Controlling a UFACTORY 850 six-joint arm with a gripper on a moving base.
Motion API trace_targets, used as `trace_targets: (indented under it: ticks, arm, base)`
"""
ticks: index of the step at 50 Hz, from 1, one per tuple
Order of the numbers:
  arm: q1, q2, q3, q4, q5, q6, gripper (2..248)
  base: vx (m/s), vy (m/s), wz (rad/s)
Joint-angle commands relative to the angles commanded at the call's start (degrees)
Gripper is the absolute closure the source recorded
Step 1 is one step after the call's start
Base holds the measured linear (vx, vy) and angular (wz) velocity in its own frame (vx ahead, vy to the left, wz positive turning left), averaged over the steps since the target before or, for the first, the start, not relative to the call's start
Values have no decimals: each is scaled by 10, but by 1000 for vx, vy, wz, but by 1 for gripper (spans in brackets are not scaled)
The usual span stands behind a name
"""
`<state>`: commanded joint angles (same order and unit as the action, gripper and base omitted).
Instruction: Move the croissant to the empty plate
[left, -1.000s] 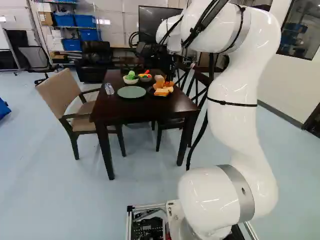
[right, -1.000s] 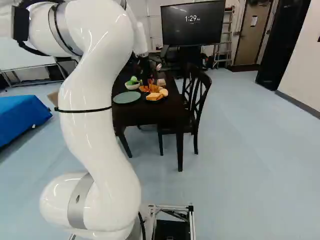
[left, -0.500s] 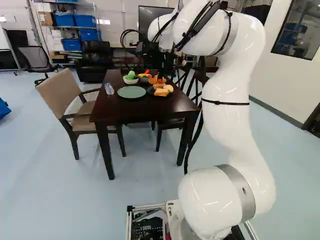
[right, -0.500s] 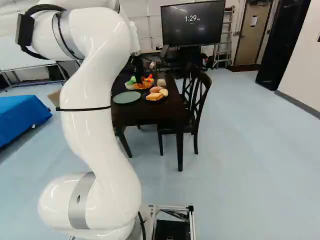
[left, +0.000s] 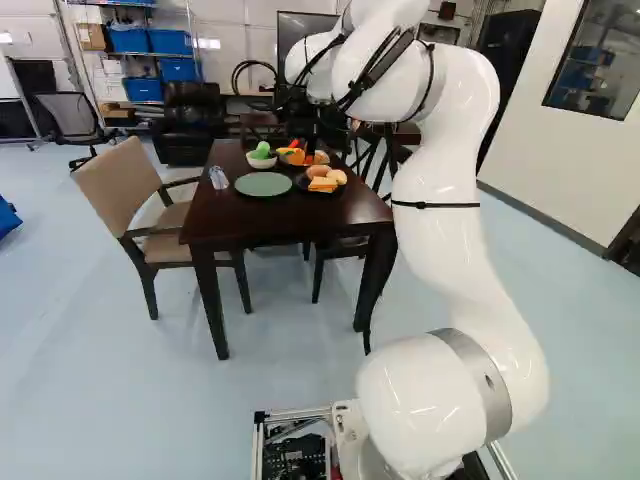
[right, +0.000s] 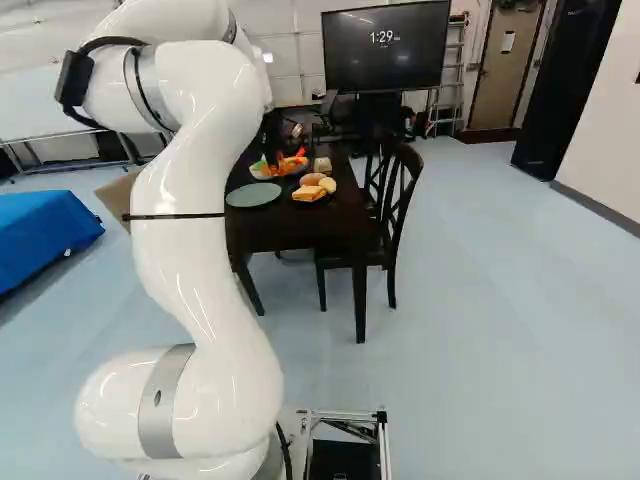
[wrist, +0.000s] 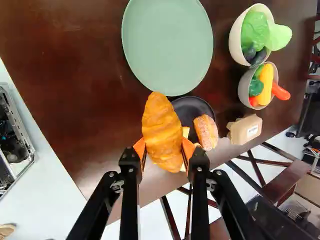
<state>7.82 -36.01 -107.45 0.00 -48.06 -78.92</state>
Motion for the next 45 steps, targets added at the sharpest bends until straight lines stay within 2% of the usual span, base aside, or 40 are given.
trace_targets:
  ticks: [45]
  arm:
    - [2, -1, -1, 0, 0, 0, 142]
  base:
    - [0, 0, 0]
